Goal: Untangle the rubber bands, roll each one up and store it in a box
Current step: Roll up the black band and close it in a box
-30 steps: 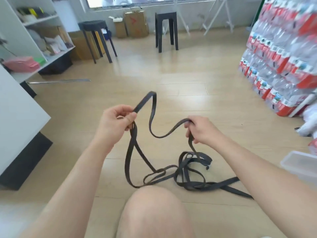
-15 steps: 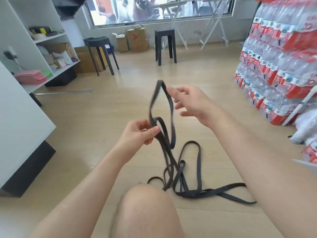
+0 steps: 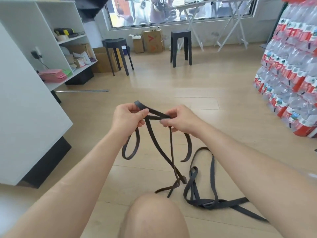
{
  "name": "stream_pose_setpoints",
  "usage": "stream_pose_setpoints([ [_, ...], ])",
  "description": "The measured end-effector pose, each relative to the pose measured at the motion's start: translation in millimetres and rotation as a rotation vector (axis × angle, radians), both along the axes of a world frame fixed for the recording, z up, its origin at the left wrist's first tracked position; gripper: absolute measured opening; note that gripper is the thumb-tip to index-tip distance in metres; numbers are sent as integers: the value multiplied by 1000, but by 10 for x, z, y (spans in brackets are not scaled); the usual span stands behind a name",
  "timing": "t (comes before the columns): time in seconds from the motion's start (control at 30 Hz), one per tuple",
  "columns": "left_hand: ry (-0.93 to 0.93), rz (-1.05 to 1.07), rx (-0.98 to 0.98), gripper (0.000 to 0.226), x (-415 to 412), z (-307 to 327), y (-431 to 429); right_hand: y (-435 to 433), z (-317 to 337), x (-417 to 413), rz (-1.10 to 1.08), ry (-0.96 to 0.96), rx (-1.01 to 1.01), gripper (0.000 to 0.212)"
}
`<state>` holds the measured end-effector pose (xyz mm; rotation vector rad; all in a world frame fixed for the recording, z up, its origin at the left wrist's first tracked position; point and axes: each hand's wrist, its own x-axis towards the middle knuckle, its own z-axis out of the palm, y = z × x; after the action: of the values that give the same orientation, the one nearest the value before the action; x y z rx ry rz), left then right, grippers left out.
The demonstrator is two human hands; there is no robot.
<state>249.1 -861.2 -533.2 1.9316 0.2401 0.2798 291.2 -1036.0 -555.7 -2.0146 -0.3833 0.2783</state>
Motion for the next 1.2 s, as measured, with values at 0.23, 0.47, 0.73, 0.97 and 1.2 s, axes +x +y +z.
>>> stream_pose_setpoints([
  [0.23, 78, 48, 315, 8, 59, 26, 251, 523, 16, 395, -173, -64, -170, 66],
  [0.47, 67, -7, 865, 15, -28, 15, 14, 226, -85, 34, 68, 67, -152, 66],
  [0.73, 43, -227, -23, 15, -236, 444, -462, -351, 294, -413, 26, 66, 208, 15],
  [0.97, 42, -434, -169, 24, -471, 637, -940, -987, 677, -676, 102, 54, 131, 26],
  [1.2, 140, -455, -153, 27, -652, 687, -1456, -1484, 597, -870, 147, 155, 271, 21],
])
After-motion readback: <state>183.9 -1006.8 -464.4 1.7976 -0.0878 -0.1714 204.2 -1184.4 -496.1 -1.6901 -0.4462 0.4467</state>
